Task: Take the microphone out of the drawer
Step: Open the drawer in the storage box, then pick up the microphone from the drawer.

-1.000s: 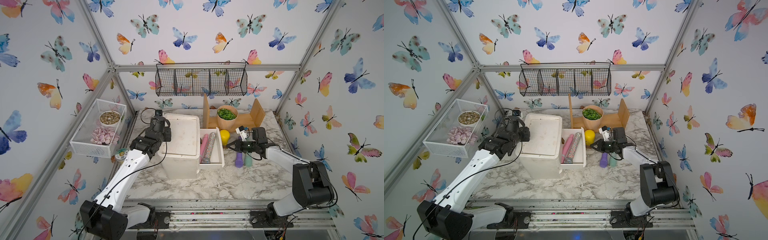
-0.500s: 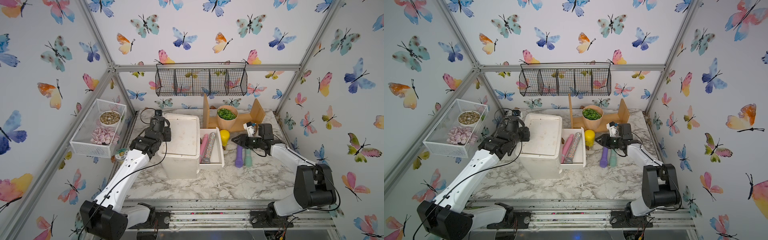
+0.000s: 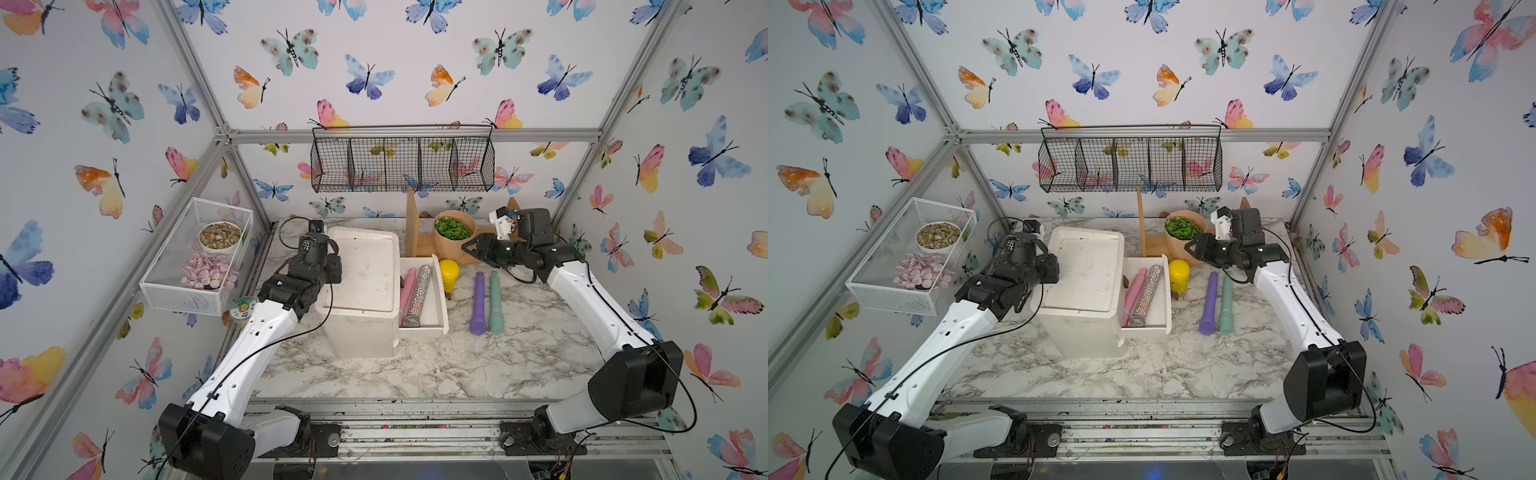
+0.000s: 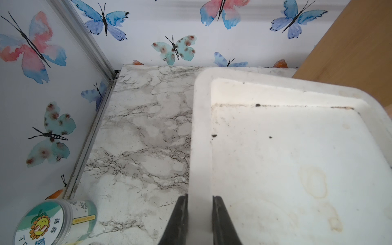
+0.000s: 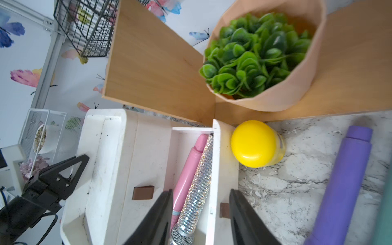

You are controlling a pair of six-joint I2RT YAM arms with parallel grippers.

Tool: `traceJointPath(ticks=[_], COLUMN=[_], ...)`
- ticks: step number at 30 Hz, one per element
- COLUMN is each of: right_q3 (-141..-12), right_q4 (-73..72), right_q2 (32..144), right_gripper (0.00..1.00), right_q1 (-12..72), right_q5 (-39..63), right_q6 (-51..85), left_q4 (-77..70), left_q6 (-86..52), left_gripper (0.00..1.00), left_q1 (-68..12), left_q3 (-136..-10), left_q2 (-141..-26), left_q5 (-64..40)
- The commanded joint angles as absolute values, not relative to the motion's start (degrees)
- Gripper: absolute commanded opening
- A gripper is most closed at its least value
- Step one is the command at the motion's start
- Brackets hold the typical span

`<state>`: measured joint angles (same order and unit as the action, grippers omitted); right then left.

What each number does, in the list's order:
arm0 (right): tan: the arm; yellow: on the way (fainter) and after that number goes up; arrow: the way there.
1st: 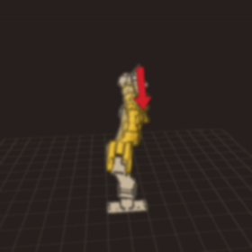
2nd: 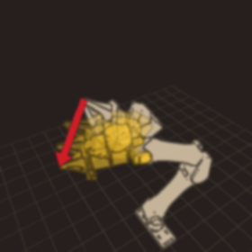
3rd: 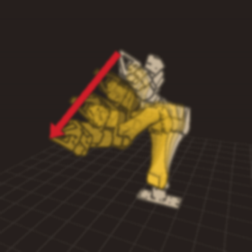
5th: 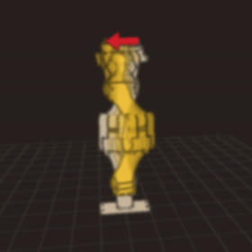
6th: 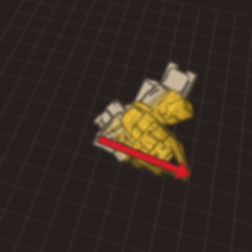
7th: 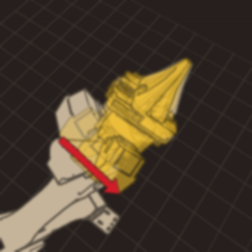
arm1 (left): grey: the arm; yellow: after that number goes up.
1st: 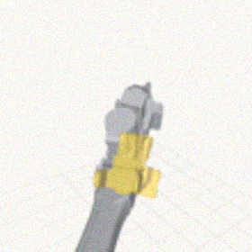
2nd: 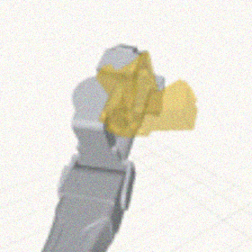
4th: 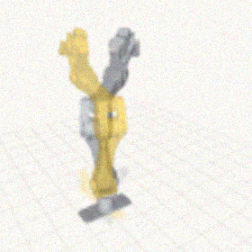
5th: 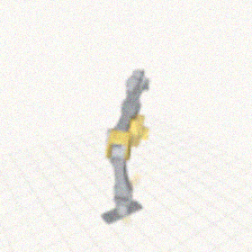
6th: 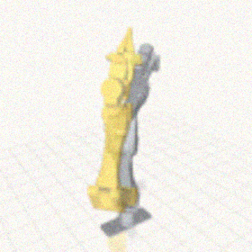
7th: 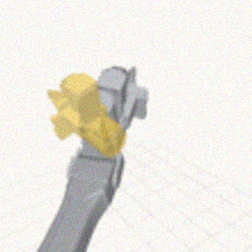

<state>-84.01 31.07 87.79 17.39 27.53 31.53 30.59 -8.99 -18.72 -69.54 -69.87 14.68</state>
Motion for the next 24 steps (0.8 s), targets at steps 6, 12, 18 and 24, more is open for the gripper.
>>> traceJointPath(ticks=[6,12,18,24], right_q3=[-89.45,-89.18,-86.22,-84.84], right_q4=[42.98,42.39,39.98,39.11], right_q2=[91.69,94.58,96.06,98.46], right_gripper=[0.51,0.51,0.51,0.51], right_q1=[30.06,36.08,38.81,40.67], right_q5=[13.74,11.02,9.32,6.86], right_q6=[37.73,42.62,46.23,48.37], left_q4=[27.74,27.07,26.72,26.22], left_q6=[-8.79,-8.17,-8.18,-8.09], left_gripper=[0.00,0.00,0.00,0.00], left_q1=[-17.84,-17.84,-17.84,-17.84], left_q3=[-65.80,-65.13,-65.15,-65.13], left_q2=[-68.20,-68.19,-68.29,-68.39], left_q5=[15.03,14.42,13.54,12.40])
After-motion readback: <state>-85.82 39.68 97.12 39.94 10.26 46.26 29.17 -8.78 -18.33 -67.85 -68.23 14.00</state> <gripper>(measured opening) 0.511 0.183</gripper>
